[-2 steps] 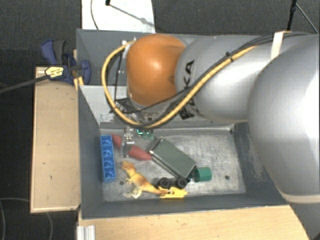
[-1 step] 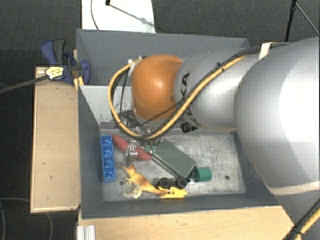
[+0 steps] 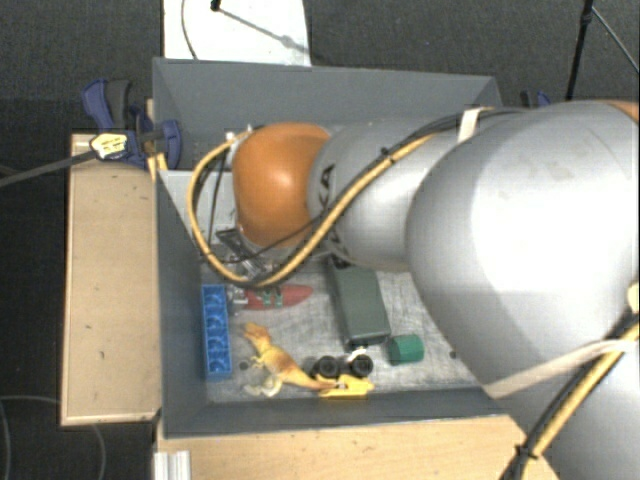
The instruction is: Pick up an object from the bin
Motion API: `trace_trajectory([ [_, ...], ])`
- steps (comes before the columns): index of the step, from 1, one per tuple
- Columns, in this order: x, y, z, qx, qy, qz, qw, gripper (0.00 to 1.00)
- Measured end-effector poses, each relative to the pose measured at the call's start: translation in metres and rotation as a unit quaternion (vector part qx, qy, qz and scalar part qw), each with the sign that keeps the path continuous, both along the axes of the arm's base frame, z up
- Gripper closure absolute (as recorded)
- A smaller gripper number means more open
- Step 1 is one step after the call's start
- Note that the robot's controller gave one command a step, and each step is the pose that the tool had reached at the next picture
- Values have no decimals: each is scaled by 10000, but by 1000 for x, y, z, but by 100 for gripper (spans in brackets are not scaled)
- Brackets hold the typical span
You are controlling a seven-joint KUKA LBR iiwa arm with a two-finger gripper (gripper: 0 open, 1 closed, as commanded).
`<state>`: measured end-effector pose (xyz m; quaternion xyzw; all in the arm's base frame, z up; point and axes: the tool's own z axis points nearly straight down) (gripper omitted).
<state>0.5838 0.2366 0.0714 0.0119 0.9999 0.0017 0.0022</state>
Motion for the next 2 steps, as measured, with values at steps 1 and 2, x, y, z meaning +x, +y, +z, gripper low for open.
trace_trajectory([
  [1,0,0,0,0,0,3,10000,100],
  [2,3,-4,49,-24,42,146,9999,100],
])
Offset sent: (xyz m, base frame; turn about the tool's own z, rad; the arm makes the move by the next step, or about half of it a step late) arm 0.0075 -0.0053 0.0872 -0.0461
